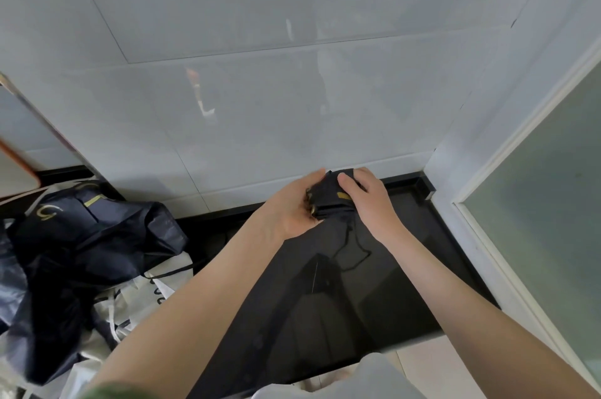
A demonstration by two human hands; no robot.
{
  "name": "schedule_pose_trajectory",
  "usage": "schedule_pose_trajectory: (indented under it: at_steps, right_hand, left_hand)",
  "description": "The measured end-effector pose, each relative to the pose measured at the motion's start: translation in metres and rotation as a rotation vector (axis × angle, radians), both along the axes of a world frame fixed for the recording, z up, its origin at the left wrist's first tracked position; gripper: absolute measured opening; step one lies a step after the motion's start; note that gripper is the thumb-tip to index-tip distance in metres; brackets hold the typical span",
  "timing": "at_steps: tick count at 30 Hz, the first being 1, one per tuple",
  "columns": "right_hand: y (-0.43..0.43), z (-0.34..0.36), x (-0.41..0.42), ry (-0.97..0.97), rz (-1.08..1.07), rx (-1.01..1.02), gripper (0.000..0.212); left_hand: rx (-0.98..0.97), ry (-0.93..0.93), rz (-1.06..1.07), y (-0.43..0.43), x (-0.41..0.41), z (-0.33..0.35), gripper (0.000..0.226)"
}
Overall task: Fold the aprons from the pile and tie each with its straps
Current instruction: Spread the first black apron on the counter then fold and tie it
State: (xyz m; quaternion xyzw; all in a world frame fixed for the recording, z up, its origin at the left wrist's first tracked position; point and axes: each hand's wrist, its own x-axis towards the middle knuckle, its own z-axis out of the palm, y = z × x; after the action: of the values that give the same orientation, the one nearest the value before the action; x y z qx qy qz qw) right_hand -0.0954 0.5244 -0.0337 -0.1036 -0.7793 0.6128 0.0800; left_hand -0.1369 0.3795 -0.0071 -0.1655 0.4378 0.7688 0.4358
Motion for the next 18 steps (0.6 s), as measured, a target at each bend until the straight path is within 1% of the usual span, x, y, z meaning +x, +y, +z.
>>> schedule_pose_trajectory:
  at_steps: [4,5,6,8,11,15,18]
  right_hand:
    - [-0.001,0.007,-0.001,-0.036,-0.022,-0.133,0.031]
    - [-0.003,0.009,-0.003,-0.043,-0.017,-0.158,0.032]
    - [-0.003,0.01,-0.005,-0.06,-0.018,-0.188,0.035]
    - [-0.006,0.013,-0.009,-0.086,-0.021,-0.243,0.036]
    - [-0.007,0.017,-0.012,-0.12,-0.028,-0.303,0.03]
    - [-0.008,0.02,-0.013,-0.158,-0.029,-0.36,0.029]
    - [-0.009,0.021,-0.011,-0.18,-0.011,-0.42,0.032]
  left_hand:
    - [-0.16,0.215,0.077,0.003,0.002,-0.007,0.018]
    - [-0.181,0.262,0.092,0.003,0.003,-0.005,0.013]
    - [-0.185,0.315,0.113,0.003,0.003,-0.005,0.011]
    - [-0.162,0.4,0.158,0.001,0.002,-0.004,0.017]
    - [-0.129,0.498,0.173,-0.002,0.006,-0.002,0.018]
    - [-0.171,0.604,0.127,-0.005,0.009,0.001,0.017]
    - [-0.235,0.655,0.077,-0.005,0.008,-0.004,0.02]
